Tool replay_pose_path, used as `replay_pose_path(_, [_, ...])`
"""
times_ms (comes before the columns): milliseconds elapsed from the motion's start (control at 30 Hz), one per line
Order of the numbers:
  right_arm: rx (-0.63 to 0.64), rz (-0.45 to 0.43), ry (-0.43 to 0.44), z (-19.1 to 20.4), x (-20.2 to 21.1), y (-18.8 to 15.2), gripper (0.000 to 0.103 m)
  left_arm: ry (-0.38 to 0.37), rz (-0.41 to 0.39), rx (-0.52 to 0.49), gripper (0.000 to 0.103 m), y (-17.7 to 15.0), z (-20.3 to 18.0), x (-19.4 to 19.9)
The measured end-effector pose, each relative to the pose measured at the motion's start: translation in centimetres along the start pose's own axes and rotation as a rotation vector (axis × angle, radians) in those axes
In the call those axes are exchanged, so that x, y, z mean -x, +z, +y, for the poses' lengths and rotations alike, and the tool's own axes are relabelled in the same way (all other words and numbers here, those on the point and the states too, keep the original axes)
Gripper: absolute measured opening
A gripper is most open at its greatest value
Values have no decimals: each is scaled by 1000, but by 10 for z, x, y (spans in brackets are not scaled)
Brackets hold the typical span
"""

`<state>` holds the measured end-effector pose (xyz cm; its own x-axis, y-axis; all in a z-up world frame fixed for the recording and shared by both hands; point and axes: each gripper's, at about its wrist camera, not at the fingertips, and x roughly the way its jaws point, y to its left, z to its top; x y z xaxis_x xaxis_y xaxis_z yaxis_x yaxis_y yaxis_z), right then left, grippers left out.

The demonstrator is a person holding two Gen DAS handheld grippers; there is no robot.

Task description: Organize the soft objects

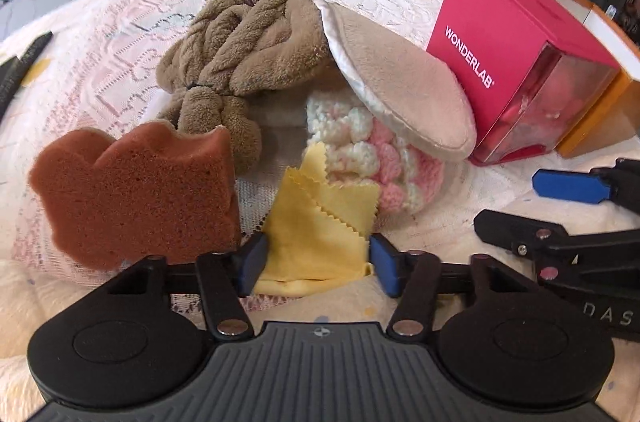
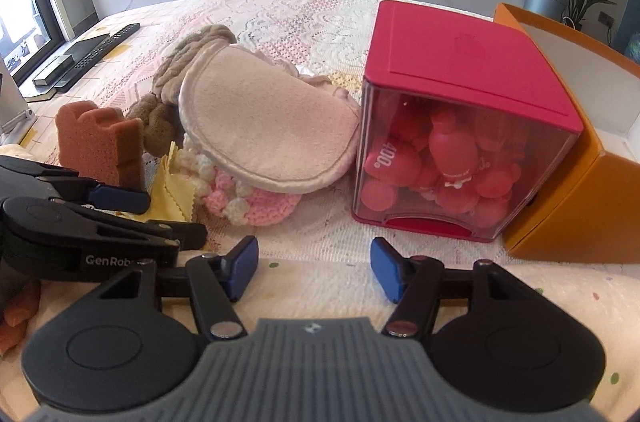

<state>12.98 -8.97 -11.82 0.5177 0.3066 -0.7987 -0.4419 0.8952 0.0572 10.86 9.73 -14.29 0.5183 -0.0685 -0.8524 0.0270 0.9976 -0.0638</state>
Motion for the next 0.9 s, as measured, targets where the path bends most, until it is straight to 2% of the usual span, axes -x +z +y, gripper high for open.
replay_pose_path(33, [0, -1, 1, 0, 0, 0, 62, 11, -1, 1, 43, 1, -1, 0])
replay_pose_path(67, [0, -2, 1, 0, 0, 0, 62, 18, -3, 6, 37, -1, 0, 2])
replay_pose_path(133, [2, -5, 1, 0, 1, 0, 62, 18, -6, 19, 19, -2, 1, 4])
replay_pose_path(200, [4, -7, 0, 1, 1, 0, 62, 14, -14, 22, 9, -5, 2, 7])
replay_pose_path(400, [17, -31, 2, 3, 9, 1, 62, 13, -116, 25, 7, -8, 0, 30])
replay_pose_path(600, [68, -84, 16, 13, 22, 8, 63, -32, -190, 126, 6, -2, 13, 55])
replay_pose_path(800, [124, -142, 25, 21, 32, 22, 72, -31, -251, 161, 6, 7, 16, 72])
replay_pose_path(900, [155, -166, 26, 26, 33, 32, 81, -20, -267, 177, 6, 15, 20, 72])
